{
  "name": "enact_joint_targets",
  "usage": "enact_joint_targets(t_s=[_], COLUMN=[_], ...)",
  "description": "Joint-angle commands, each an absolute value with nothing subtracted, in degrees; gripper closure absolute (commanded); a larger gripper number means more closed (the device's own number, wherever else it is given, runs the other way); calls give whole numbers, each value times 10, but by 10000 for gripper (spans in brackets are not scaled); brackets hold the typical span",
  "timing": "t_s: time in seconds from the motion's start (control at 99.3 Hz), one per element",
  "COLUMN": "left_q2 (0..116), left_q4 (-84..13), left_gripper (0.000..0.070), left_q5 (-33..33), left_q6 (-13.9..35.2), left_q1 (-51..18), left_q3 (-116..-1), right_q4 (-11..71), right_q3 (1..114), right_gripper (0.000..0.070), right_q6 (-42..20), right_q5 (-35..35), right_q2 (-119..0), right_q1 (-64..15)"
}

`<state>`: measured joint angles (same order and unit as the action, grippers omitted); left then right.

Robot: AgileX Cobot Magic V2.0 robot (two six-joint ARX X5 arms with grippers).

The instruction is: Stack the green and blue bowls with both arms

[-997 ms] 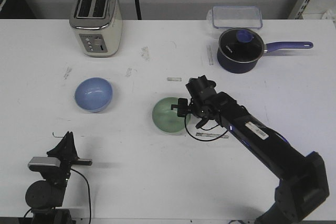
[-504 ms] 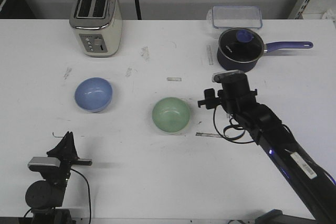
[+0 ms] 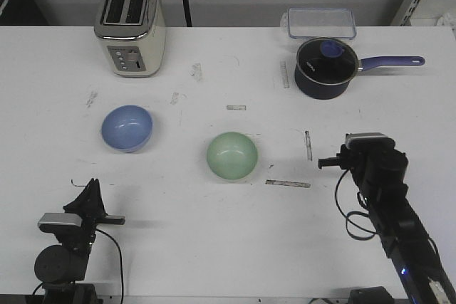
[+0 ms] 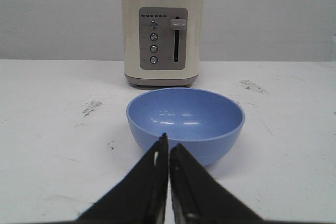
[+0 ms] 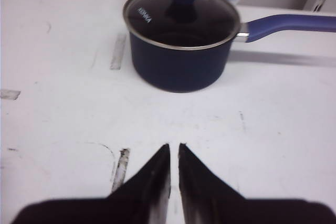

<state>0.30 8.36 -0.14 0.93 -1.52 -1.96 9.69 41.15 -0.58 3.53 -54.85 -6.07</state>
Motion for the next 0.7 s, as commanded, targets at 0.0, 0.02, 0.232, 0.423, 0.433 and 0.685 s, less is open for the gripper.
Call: enact_joint_targets(t_s=[0.0,0.02,0.232,0.423,0.433,0.685], left_q2=[2,2,2,2,2,2], left_q4=[91,91,91,91,91,91], left_gripper=[698,698,698,698,698,698], left_q5=[-2,-2,-2,-2,-2,-2], left_q6=[9,9,9,9,9,9], left_q1=[-14,-14,-14,-14,-14,-14], left_q3=[-7,-7,-7,-7,-7,-7], right_q4=[81,76,61,64,66,70], right_q3=[380,368,268,223,223,224], right_gripper=[683,683,683,683,683,683], right_q6=[-1,-1,-1,-1,-1,-1], right_q5=[34,34,33,34,34,29], right_q2=[-522,-511,-389,-277,-272,-164], right_q1=[-55,-53,-40,-34,-34,-35])
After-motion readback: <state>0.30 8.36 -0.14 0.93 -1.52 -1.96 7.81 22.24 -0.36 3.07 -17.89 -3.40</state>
